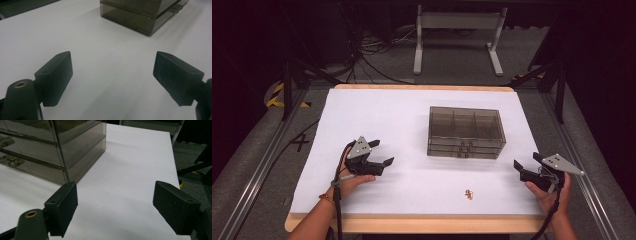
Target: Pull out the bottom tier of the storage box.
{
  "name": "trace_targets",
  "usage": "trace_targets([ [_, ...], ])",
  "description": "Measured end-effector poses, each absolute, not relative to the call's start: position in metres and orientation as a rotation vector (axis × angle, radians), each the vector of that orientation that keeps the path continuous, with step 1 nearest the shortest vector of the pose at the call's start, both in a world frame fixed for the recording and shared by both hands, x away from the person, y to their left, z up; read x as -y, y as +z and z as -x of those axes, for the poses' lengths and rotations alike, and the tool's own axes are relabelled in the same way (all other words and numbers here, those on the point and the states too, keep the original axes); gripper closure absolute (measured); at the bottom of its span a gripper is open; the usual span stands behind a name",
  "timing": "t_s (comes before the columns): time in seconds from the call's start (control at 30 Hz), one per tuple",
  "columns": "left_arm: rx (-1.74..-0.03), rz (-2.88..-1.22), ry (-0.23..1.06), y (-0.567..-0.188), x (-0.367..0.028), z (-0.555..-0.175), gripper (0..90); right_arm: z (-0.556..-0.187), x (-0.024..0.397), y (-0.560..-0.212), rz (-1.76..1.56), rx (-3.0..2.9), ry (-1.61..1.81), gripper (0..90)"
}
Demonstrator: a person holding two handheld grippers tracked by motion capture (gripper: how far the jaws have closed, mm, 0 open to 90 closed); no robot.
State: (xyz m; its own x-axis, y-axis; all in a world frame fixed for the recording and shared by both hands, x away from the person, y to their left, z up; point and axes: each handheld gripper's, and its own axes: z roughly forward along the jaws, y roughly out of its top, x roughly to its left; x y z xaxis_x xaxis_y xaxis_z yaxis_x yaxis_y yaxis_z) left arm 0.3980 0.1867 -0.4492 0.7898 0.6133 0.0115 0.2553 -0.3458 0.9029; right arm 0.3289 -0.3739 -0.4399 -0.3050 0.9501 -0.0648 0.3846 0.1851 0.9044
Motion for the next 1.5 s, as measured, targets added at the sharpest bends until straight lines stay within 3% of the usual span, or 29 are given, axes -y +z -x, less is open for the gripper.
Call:
trace_targets([
  [0.4, -0.597, -1.953, 0.440, -0.423, -0.174, -0.414, 22.1, -0.326, 0.365, -0.436, -1.252, -1.875, 1.021, 26.3],
  [0.67, -0.499, -1.971, 0.445, -0.401, -0.148, -0.429, 31.1, -0.323, 0.359, -0.432, -1.273, -1.895, 1.006, 31.3],
  [0.97, -0.370, -1.966, 0.433, -0.383, -0.110, -0.443, 52.0, -0.323, 0.346, -0.428, -1.280, -1.953, 0.991, 34.5],
  [1.1, -0.338, -1.963, 0.423, -0.378, -0.095, -0.448, 55.6, -0.325, 0.337, -0.427, -1.281, -1.965, 0.988, 33.5],
  [1.5, -0.273, -2.030, 0.441, -0.378, -0.071, -0.459, 76.4, -0.329, 0.304, -0.416, -1.217, -2.043, 0.923, 43.7],
])
